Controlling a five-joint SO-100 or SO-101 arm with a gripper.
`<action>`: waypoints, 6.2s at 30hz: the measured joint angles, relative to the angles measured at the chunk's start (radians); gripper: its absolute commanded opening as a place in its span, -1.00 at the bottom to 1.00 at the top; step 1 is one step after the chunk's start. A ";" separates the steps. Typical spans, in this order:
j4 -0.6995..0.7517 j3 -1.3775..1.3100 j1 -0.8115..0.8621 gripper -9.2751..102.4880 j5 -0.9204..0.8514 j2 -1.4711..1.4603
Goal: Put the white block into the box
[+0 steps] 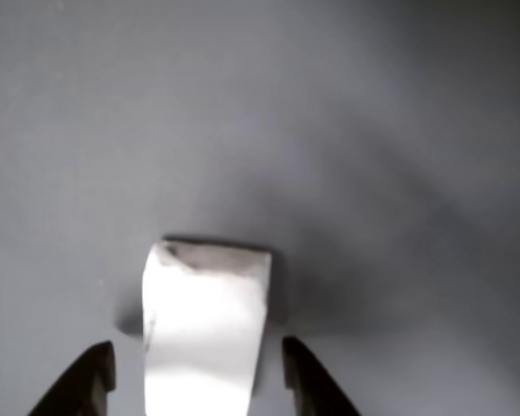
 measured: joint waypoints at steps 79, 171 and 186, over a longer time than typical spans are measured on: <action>-0.011 -0.021 -0.014 -0.86 0.021 0.058; 0.331 -0.802 0.976 -0.86 1.942 -0.357; 0.314 -0.830 0.968 -0.84 1.942 -0.440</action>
